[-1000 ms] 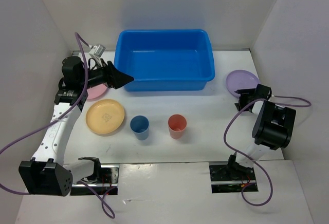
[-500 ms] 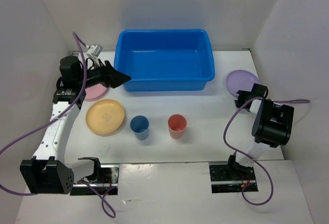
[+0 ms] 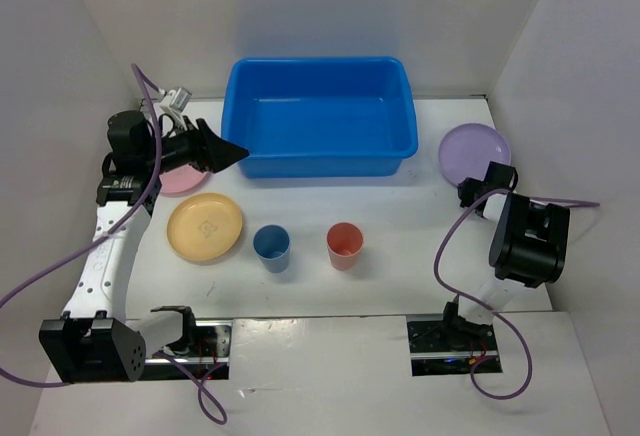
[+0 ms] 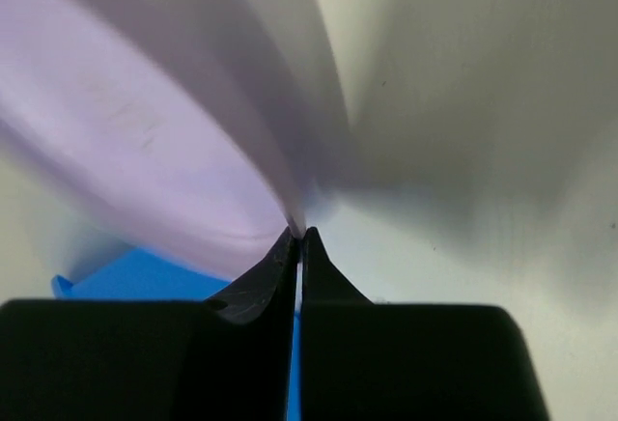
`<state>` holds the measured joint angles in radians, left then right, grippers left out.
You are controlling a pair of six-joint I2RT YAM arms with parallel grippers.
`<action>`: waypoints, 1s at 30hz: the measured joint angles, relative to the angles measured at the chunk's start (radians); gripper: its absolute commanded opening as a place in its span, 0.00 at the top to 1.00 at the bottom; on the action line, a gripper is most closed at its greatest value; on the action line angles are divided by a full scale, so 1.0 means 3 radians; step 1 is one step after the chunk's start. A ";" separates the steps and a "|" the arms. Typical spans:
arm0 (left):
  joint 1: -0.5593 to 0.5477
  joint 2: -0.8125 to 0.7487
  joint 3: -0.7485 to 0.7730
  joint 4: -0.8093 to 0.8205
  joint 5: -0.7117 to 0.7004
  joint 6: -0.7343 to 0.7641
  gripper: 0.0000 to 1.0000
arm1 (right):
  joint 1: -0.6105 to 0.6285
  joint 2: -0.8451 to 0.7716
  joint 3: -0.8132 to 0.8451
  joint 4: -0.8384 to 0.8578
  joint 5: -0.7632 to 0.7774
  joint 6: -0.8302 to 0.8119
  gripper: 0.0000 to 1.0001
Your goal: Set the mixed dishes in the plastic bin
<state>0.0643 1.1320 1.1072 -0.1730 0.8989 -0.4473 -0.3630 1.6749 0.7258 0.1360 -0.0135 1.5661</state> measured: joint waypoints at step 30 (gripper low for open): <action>0.0136 -0.0136 0.0056 -0.0132 0.0137 -0.0014 0.22 | 0.1692 0.0413 0.2829 -0.0688 -0.0449 -0.1589 1.00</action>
<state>0.1051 1.0912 1.1240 -0.2127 0.9401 -0.4515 0.1448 1.7988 1.5745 -0.0704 -0.1482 1.0893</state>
